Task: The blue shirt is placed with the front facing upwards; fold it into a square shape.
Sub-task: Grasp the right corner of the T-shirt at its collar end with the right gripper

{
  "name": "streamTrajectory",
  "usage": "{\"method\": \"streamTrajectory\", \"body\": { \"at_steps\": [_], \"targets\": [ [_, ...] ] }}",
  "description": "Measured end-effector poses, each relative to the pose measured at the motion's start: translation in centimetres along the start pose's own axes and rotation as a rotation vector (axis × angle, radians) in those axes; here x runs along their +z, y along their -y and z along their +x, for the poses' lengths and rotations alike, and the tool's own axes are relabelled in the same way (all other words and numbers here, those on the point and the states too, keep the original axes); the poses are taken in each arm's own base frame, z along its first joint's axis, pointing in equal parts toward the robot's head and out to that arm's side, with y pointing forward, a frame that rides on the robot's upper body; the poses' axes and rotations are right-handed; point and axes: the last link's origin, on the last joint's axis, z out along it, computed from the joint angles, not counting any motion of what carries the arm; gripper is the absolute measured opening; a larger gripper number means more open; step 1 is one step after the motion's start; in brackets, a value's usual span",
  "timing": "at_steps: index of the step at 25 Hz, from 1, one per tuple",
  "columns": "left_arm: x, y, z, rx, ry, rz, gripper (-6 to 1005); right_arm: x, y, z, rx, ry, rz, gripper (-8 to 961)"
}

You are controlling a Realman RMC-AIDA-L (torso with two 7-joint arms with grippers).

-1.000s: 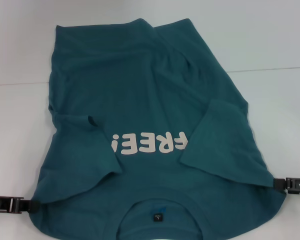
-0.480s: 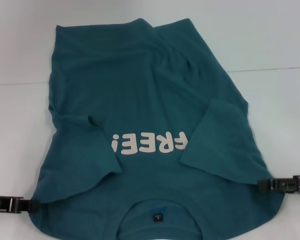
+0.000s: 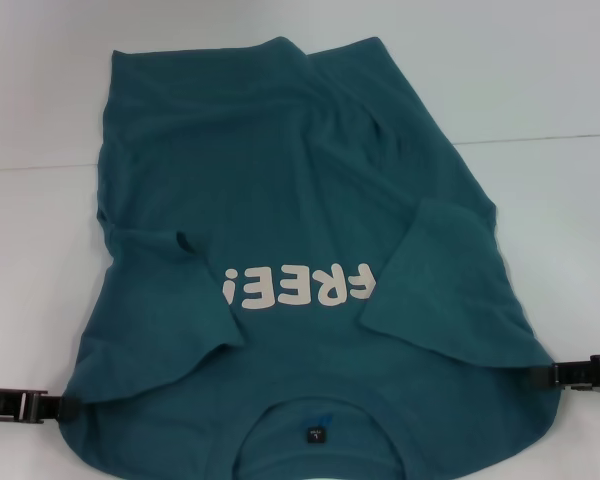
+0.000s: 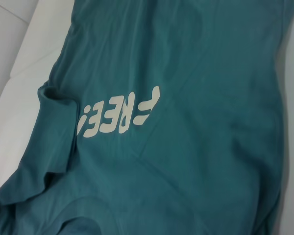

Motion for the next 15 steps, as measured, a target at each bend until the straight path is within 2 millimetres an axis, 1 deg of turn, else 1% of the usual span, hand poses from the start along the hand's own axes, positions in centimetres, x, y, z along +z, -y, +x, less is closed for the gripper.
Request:
{"method": "streamTrajectory", "body": {
  "at_steps": [2,7,13,15],
  "targets": [
    [0.01,-0.02,0.04,0.001,0.0,0.0,-1,0.01,0.04,-0.04,0.0,0.005,0.002,468],
    [0.06,-0.09,0.15,0.003,-0.001,-0.002,-1,0.29,0.1,-0.02,0.0,0.011,0.007,216],
    [0.02,-0.05,0.2,0.004,0.003,0.0,-1,0.28,0.12,0.46,-0.007,0.017,0.001,36],
    [-0.14,0.07,0.09,-0.011,0.003,0.002,-1,-0.06,0.21,0.91,-0.02,0.025,-0.01,36]
  ]
}}
